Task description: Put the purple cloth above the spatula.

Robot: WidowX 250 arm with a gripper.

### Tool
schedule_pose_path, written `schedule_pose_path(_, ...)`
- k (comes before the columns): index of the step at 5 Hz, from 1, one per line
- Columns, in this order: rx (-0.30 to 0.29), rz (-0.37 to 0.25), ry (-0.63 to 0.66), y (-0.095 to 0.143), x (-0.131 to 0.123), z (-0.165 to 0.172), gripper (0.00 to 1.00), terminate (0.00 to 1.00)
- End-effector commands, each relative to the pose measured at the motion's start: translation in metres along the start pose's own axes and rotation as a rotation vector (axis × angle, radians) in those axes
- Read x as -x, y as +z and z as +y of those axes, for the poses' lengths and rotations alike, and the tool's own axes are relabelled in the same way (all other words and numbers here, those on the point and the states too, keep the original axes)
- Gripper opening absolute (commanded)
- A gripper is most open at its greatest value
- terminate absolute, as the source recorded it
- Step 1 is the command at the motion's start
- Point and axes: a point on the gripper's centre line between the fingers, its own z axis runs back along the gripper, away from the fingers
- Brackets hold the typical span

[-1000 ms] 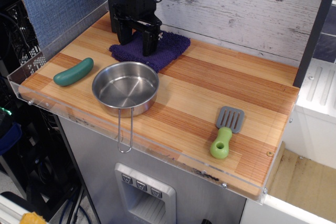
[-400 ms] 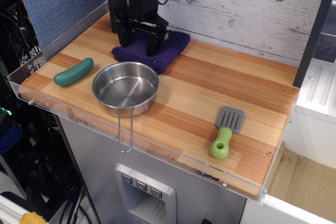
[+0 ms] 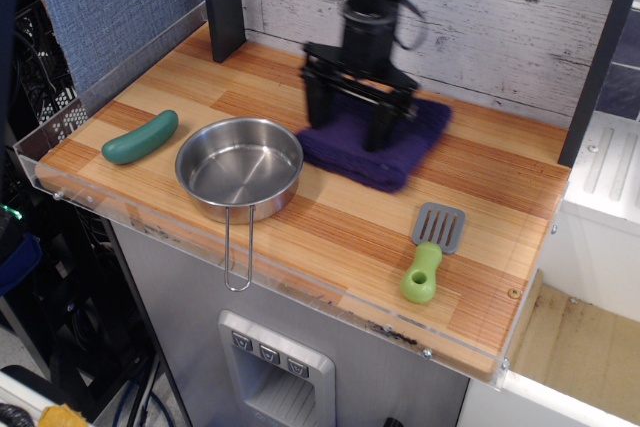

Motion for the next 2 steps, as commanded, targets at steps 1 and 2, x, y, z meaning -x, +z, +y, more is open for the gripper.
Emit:
schedule_pose_path(1,0.010,-0.041,-0.001,0.0056,-0.0106,-0.0793,1.00,0.00)
schedule_pose_path(2,-0.006,-0.073,0.041,0.0101,-0.0149,-0.0793,1.00,0.00)
